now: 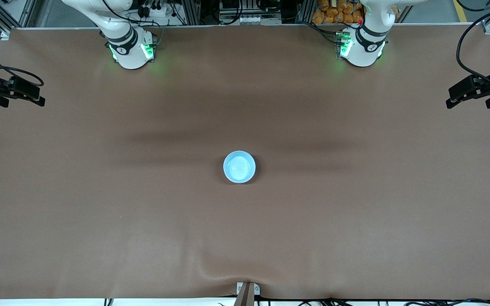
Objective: Stack pink and blue bowls on white bowl
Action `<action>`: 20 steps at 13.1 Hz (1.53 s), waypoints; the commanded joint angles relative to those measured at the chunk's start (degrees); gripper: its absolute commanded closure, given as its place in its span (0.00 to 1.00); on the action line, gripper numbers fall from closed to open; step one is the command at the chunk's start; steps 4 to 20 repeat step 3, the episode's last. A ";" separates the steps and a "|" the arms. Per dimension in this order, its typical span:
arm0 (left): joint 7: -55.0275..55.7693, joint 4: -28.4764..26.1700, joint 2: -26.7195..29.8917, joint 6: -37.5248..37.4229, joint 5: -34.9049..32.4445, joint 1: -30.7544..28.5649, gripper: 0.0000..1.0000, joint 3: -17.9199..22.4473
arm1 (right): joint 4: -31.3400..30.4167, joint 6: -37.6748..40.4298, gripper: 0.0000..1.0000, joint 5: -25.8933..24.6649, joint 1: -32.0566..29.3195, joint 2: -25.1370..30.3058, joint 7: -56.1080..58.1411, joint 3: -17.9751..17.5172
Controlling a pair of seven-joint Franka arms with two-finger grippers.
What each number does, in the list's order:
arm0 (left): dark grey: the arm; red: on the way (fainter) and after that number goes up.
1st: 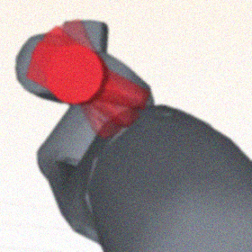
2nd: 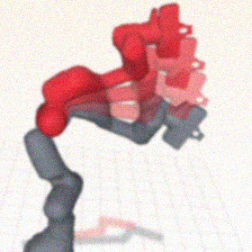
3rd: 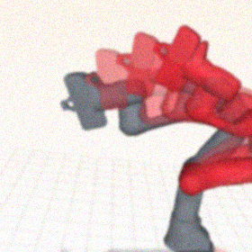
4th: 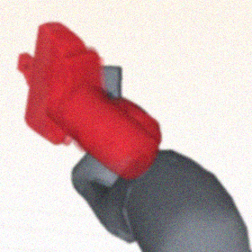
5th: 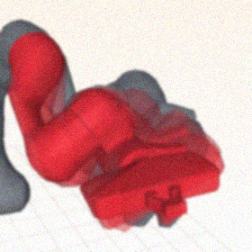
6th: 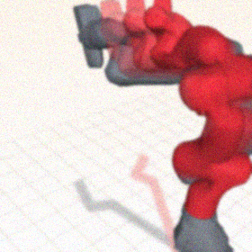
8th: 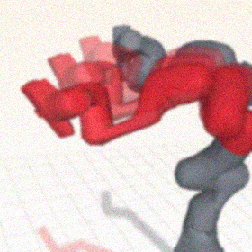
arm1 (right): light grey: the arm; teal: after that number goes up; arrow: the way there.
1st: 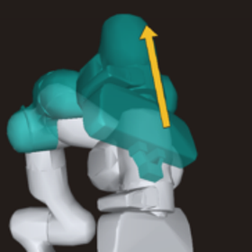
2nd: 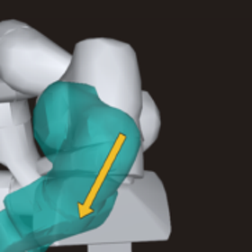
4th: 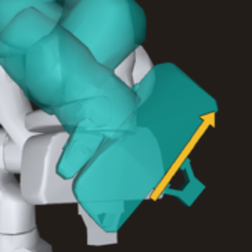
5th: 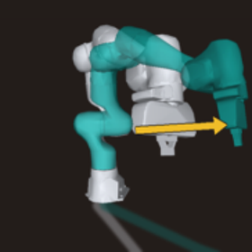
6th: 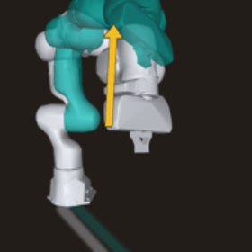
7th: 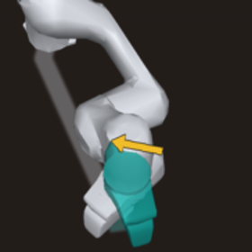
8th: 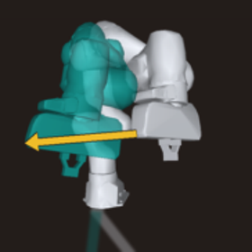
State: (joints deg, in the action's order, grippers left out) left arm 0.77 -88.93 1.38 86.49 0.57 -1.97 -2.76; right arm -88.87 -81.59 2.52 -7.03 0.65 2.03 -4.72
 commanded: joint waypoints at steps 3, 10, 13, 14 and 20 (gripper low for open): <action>-0.68 0.87 -0.15 -1.32 1.02 -0.14 0.00 -0.06 | 1.59 0.90 0.00 -0.50 -0.53 -0.91 0.69 -0.72; -0.68 0.87 -0.15 -1.32 1.02 -0.14 0.00 -0.06 | 1.59 0.90 0.00 -0.50 -0.53 -0.91 0.69 -0.72; -0.68 0.87 -0.15 -1.32 1.02 -0.14 0.00 -0.06 | 1.59 0.90 0.00 -0.50 -0.53 -0.91 0.69 -0.72; -0.68 0.87 -0.15 -1.32 1.02 -0.14 0.00 -0.06 | 1.59 0.90 0.00 -0.50 -0.53 -0.91 0.69 -0.72; -0.68 0.87 -0.15 -1.32 1.02 -0.14 0.00 -0.06 | 1.59 0.90 0.00 -0.50 -0.53 -0.91 0.69 -0.72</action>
